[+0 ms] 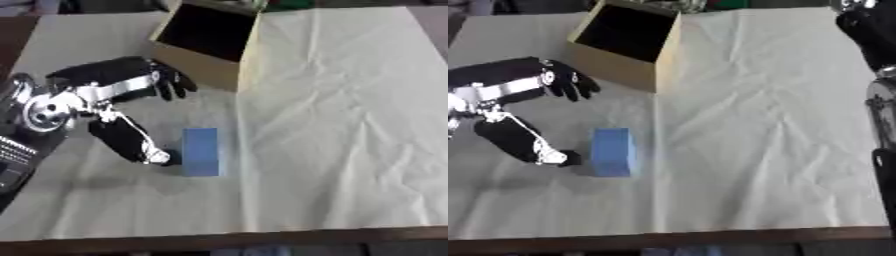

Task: Pick up objects on the table and place them in the box.

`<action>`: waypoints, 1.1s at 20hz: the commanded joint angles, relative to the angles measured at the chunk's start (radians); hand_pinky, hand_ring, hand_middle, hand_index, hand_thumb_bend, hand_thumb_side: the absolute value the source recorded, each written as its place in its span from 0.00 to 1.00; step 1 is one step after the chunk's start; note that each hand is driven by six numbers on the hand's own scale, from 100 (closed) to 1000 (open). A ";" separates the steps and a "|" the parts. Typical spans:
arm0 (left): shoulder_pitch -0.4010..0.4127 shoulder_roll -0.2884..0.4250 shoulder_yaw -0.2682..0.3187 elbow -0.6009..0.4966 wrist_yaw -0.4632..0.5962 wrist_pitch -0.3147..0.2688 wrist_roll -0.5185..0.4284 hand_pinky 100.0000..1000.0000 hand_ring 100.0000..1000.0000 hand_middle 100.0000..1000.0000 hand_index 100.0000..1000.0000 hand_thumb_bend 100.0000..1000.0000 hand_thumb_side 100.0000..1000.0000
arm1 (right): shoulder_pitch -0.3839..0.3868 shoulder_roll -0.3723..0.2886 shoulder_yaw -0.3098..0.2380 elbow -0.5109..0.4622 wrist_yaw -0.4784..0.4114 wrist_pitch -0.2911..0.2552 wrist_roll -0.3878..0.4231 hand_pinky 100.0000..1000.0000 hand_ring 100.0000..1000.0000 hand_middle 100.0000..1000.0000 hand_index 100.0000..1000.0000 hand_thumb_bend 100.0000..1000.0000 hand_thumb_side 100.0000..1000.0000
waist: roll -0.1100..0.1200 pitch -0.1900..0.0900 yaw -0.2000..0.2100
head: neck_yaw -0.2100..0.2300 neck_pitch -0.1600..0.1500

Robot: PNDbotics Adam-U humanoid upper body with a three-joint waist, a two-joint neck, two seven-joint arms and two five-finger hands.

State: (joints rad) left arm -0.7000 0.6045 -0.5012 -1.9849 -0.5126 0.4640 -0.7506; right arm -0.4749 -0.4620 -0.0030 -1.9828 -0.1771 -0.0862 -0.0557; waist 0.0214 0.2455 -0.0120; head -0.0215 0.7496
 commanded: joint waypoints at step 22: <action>-0.012 -0.142 -0.028 0.214 -0.229 -0.078 -0.015 0.87 0.82 0.80 0.89 0.60 0.11 | 0.012 -0.031 0.000 -0.017 -0.007 0.016 0.007 0.76 0.73 0.71 0.88 0.00 0.22 | 0.036 -0.027 0.015 | -0.036 0.019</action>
State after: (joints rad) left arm -0.7021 0.4597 -0.5475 -1.7775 -0.7325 0.3839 -0.7619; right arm -0.4523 -0.4708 0.0010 -1.9828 -0.1783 -0.0732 -0.0483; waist 0.0503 0.2344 0.0045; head -0.0624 0.7594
